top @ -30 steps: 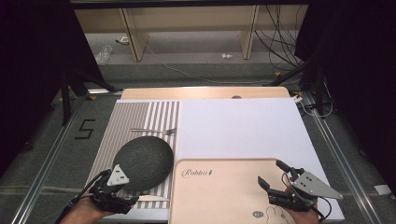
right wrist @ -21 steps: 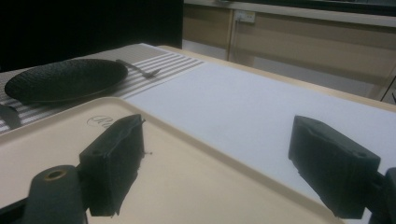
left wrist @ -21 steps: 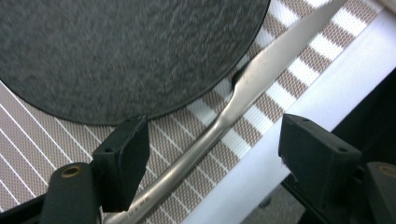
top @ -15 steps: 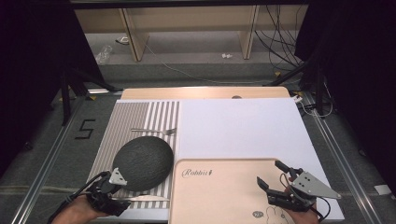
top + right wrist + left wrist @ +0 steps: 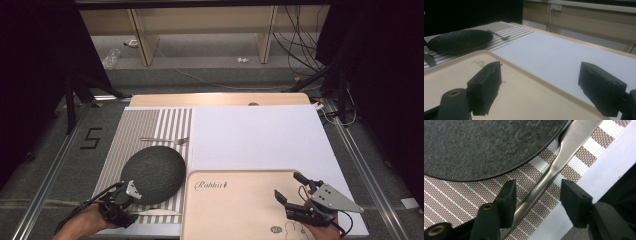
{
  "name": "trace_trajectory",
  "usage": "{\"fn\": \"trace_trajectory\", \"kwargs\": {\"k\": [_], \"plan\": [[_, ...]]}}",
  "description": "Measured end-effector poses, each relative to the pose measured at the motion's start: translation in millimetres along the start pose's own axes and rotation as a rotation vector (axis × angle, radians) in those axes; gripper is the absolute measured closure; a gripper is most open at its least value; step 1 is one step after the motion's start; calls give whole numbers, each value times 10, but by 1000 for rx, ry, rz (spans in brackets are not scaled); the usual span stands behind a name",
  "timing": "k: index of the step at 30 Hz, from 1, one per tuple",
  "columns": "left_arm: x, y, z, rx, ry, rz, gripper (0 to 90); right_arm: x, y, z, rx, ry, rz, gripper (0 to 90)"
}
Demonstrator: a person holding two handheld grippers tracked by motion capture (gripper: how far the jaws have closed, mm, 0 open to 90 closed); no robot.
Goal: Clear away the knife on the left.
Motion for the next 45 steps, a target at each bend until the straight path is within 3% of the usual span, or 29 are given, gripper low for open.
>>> {"fn": "trace_trajectory", "kwargs": {"k": [12, 20, 21, 29, 34, 36, 41, 45], "plan": [[22, -68, -51, 48, 32, -84, 621, 5, 10, -21, 11, -14, 0, 198], [-15, -130, -55, 100, 50, -158, 736, 7, 10, -24, 12, -22, 6, 202], [-36, -146, -58, 112, 48, -185, 752, 4, 10, -25, 13, -22, 5, 202], [-54, -177, -58, 139, 52, -210, 792, -4, 12, -24, 17, -26, -2, 206], [-31, -154, -51, 148, 93, -198, 793, 0, 14, -27, 21, -34, 0, 207], [-49, -134, -40, 158, 99, -213, 794, -1, 19, -32, 23, -35, -2, 207], [-104, -94, 35, 153, 117, -218, 795, 3, 19, -35, 27, -44, 0, 209], [-175, -72, 143, 140, 135, -248, 796, 8, 27, -46, 37, -53, -2, 209]]}}
Point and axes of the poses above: each handheld gripper's, and its own axes: z roughly backward along the jaws, y roughly out of its underside, x roughly to its left, the point moved 2 cm from there along -z, roughly forward along the jaws
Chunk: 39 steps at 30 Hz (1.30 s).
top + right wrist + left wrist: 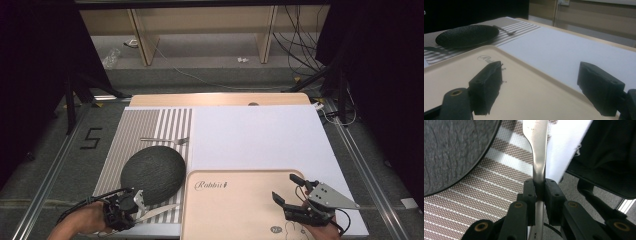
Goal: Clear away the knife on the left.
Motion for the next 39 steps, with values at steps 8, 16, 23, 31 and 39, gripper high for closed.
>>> {"fn": "trace_trajectory", "kwargs": {"k": [8, 16, 23, 31, 39], "plan": [[-67, -140, 260, -205, 23, 43, 795, 4, -5, 1, -3, -2, -3, 209], [-98, -485, 422, -404, 79, 54, 795, 15, -13, 1, -7, 0, 2, 209], [-163, -789, 390, -420, 128, 15, 795, 3, -22, 16, -17, 6, 1, 209], [-288, -1085, 378, -413, 159, -11, 795, -14, -25, 29, -24, 31, -9, 197], [-421, -1282, 339, -384, 172, -47, 795, -48, -38, 79, -52, 76, -21, 193]]}}
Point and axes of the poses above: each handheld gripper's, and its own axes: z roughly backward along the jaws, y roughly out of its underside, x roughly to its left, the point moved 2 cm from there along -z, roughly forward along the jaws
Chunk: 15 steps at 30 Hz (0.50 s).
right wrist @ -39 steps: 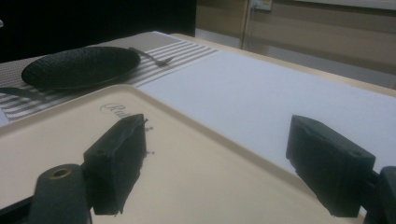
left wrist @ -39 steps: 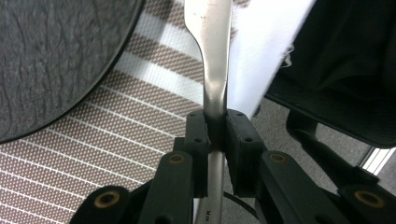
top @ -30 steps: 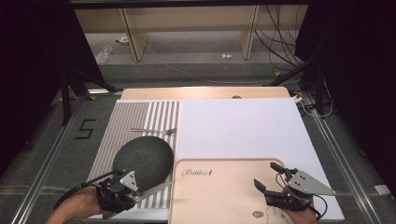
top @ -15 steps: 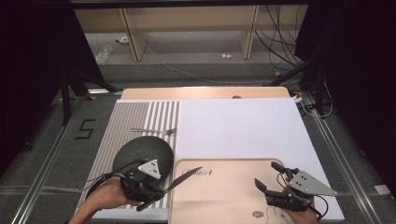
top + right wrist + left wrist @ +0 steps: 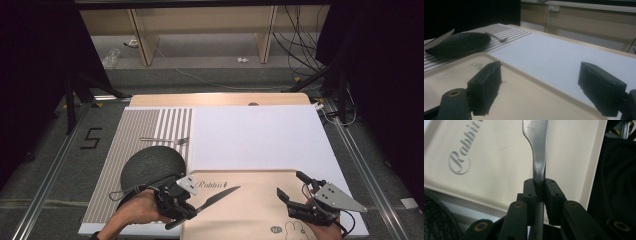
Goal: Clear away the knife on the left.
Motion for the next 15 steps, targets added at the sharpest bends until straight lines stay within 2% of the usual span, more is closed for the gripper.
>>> {"fn": "trace_trajectory", "kwargs": {"k": [1, 4, 15], "plan": [[-43, -40, -56, 18, 9, -11, 795, -5, -1, 5, -6, 5, -4, 191], [-95, -93, -139, 33, 30, -20, 795, -21, -7, 17, -20, 14, -15, 186], [-210, -254, -366, 57, 62, -46, 795, -29, -11, 23, -22, 9, -21, 179]]}}
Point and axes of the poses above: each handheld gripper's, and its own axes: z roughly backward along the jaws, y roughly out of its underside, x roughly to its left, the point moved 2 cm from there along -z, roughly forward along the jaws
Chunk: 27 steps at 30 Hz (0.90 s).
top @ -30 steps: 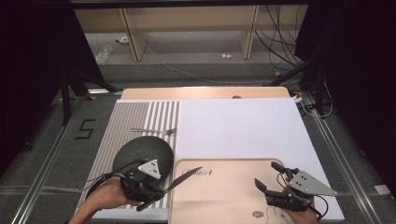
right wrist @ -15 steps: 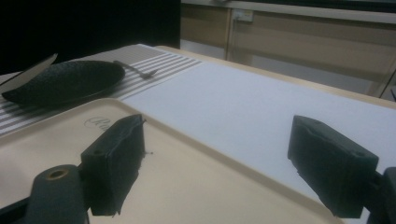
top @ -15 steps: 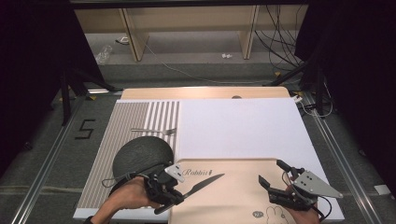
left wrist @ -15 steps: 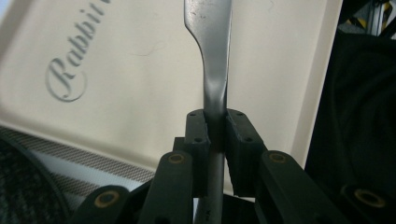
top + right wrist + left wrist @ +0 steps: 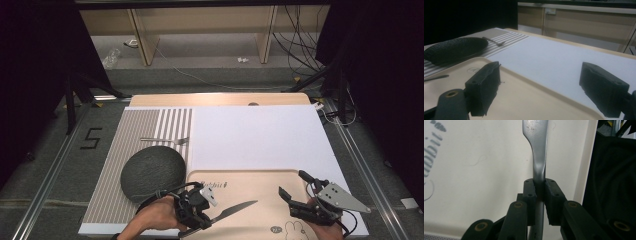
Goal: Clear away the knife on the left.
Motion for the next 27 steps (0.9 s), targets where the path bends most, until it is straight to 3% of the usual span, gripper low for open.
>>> {"fn": "trace_trajectory", "kwargs": {"k": [5, 11, 27], "plan": [[-26, -55, -99, 19, 8, -1, 795, -1, -2, 4, 2, 2, 0, 179], [-75, -84, -220, 75, 13, -5, 795, 6, -5, 2, 0, -4, 1, 179], [-126, -72, -420, 155, 31, -1, 793, 38, 3, -13, 11, -23, 11, 180]]}}
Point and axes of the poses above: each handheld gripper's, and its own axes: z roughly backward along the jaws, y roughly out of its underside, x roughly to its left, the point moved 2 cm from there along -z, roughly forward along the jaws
